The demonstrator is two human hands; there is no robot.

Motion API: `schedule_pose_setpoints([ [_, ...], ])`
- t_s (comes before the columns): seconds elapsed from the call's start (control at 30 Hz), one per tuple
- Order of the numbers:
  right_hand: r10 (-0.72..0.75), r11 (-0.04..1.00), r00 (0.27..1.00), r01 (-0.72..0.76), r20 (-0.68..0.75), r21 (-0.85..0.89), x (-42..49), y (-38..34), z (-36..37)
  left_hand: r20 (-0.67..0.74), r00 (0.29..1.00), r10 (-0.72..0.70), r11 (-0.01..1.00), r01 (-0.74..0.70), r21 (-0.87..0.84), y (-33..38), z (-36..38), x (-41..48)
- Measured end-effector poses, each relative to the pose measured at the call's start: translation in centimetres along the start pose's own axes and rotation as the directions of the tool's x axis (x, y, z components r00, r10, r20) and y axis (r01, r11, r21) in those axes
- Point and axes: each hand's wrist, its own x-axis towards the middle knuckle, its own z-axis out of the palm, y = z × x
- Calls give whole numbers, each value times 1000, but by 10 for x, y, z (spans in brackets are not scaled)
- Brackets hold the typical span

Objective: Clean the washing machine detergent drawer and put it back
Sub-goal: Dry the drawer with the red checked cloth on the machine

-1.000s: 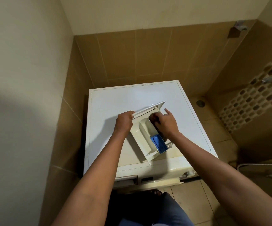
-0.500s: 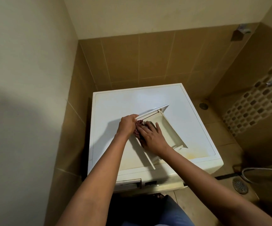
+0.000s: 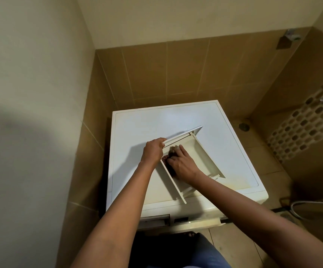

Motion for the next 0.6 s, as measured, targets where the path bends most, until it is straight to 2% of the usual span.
schedule_pose_setpoints([
  [0.1,52,998,998,-51,-23,35,-5,-6,6,-14,1000,13,1000,-12,23,0,1,1],
  [0.2,80,996,997,-81,18,46,-8,-10,8,-45,999,15,998,-13,56,1,3,0],
  [0.3,49,996,997,-53,58,67,-10,-8,6,-85,996,19,998,-15,54,3,6,-2],
  [0.4,22,999,999,-24,31,48,-21,-4,8,-101,994,30,997,-23,72,4,7,-4],
  [0.6,-43,999,973,41,226,14,-44,-1,5,-121,992,29,999,-24,46,3,7,-6],
])
